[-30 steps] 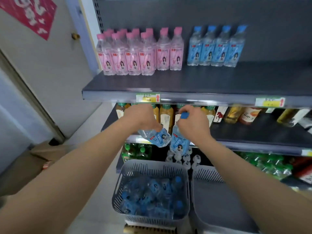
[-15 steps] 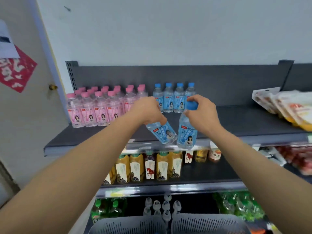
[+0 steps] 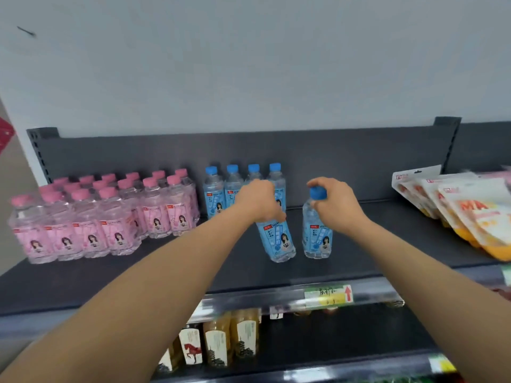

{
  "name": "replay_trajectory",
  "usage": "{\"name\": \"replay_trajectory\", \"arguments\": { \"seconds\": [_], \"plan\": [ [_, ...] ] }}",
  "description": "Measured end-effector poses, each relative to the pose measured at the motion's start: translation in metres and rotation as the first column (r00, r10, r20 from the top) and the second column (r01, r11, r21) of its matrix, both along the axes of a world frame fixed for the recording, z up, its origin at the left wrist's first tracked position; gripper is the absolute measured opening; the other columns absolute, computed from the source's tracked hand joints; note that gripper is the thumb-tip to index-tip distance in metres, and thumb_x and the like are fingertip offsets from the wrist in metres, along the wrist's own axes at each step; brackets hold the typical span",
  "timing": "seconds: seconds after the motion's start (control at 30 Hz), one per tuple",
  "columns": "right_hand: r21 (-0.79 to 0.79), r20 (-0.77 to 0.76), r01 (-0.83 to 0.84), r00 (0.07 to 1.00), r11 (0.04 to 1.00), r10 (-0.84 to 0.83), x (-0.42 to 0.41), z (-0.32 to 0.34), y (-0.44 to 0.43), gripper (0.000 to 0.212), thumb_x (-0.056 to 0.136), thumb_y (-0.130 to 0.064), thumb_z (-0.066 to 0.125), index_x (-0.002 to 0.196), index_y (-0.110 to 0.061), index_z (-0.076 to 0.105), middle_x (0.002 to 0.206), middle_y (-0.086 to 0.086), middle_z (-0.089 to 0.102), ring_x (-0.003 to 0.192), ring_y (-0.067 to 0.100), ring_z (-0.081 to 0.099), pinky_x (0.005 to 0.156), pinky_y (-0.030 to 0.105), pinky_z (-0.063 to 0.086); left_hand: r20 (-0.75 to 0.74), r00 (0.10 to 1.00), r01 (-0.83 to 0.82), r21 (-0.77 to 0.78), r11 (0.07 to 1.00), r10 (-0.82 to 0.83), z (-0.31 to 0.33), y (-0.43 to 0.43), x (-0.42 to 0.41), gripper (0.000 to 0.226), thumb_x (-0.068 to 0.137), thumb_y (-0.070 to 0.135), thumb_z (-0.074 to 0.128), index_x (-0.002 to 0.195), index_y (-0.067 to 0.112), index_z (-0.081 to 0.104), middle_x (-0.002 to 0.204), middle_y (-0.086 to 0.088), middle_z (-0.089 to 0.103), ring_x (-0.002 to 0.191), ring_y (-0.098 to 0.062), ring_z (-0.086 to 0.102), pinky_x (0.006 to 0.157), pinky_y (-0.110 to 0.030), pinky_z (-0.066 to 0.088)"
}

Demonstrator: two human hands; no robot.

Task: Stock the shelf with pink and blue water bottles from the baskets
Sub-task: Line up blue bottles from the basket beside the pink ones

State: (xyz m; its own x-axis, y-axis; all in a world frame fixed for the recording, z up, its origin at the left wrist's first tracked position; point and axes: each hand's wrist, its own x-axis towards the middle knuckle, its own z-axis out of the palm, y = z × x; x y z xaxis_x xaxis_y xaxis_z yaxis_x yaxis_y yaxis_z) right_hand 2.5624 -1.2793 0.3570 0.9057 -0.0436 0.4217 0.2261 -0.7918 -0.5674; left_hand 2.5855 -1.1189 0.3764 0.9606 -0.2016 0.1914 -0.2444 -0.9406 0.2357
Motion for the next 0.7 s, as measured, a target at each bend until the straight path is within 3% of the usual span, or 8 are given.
{"name": "replay_trajectory", "arguments": {
  "seconds": [0.1,0.23,0.3,0.37,0.43,0.53,0.6,0.7],
  "plan": [
    [0.057,-0.019,-0.015,1.000,0.998,0.016,0.027,-0.002,-0.014,0.041,0.088,-0.002,0.053,0.128,-0.015,0.055,0.129,0.006,0.056,0.124,0.029,0.043,0.103,0.041,0.041,0.029,0.999,0.031,-0.024,0.999,-0.030,-0.005,-0.014,0.018,0.054,0.071,0.030,0.073,0.117,0.015,0.051,0.114,-0.005,0.051,0.092,-0.024,0.056,0.072,-0.033,0.047],
    [0.150,0.002,-0.071,0.997,0.986,0.071,0.046,-0.012,-0.023,0.049,0.089,-0.009,0.056,0.136,-0.018,0.047,0.130,0.009,0.053,0.122,0.027,0.045,0.099,0.038,0.043,0.072,0.993,0.101,-0.156,0.983,-0.091,-0.016,-0.023,0.028,0.074,0.075,0.025,0.071,0.138,0.018,0.031,0.128,-0.006,0.041,0.085,-0.024,0.054,0.069,-0.032,0.041],
    [0.237,-0.004,-0.089,0.996,0.968,0.092,0.045,-0.025,-0.028,0.062,0.088,-0.018,0.062,0.143,-0.024,0.034,0.128,0.008,0.049,0.111,0.020,0.050,0.091,0.032,0.044,0.079,0.989,0.138,-0.242,0.961,-0.122,-0.024,-0.025,0.028,0.079,0.077,0.021,0.070,0.142,0.019,0.026,0.133,-0.007,0.037,0.080,-0.021,0.053,0.066,-0.030,0.040],
    [0.334,-0.047,-0.108,0.990,0.936,0.131,0.041,-0.041,-0.033,0.083,0.080,-0.025,0.071,0.146,-0.028,0.021,0.132,0.002,0.047,0.116,0.019,0.049,0.094,0.035,0.044,0.093,0.986,0.160,-0.315,0.935,-0.137,-0.034,-0.027,0.026,0.083,0.079,0.016,0.069,0.146,0.022,0.020,0.143,-0.007,0.033,0.079,-0.021,0.055,0.065,-0.028,0.041],
    [0.387,-0.111,-0.125,0.977,0.914,0.181,0.035,-0.059,-0.037,0.096,0.075,-0.023,0.077,0.147,-0.029,0.014,0.129,-0.003,0.050,0.119,0.019,0.051,0.098,0.039,0.046,0.106,0.986,0.159,-0.404,0.901,-0.126,-0.043,-0.028,0.024,0.090,0.081,0.016,0.069,0.148,0.028,0.012,0.150,-0.004,0.030,0.091,-0.026,0.061,0.067,-0.028,0.045],
    [0.414,-0.224,-0.111,0.950,0.903,0.219,0.029,-0.081,-0.042,0.093,0.075,-0.005,0.076,0.145,-0.020,0.016,0.119,-0.004,0.055,0.107,0.015,0.057,0.089,0.029,0.048,0.000,0.995,0.080,-0.612,0.787,-0.102,-0.058,-0.022,0.024,0.104,0.076,0.015,0.077,0.149,0.030,0.003,0.149,-0.003,0.033,0.117,-0.026,0.055,0.087,-0.032,0.050],
    [0.389,-0.291,-0.090,0.932,0.917,0.214,0.032,-0.088,-0.046,0.078,0.076,-0.005,0.076,0.137,-0.014,0.028,0.117,-0.001,0.059,0.100,0.013,0.058,0.086,0.026,0.045,-0.137,0.985,-0.018,-0.680,0.733,-0.102,-0.070,-0.017,0.024,0.100,0.073,0.011,0.080,0.147,0.020,0.013,0.140,-0.003,0.046,0.114,-0.017,0.053,0.093,-0.028,0.045],
    [0.323,-0.327,-0.066,0.928,0.944,0.177,0.044,-0.087,-0.051,0.061,0.075,-0.008,0.077,0.124,-0.012,0.041,0.114,0.000,0.061,0.096,0.013,0.057,0.083,0.024,0.043,-0.233,0.968,-0.075,-0.627,0.775,-0.095,-0.087,-0.017,0.028,0.068,0.072,0.008,0.080,0.130,0.010,0.043,0.121,0.001,0.059,0.102,-0.010,0.053,0.087,-0.019,0.038]
  ]
}}
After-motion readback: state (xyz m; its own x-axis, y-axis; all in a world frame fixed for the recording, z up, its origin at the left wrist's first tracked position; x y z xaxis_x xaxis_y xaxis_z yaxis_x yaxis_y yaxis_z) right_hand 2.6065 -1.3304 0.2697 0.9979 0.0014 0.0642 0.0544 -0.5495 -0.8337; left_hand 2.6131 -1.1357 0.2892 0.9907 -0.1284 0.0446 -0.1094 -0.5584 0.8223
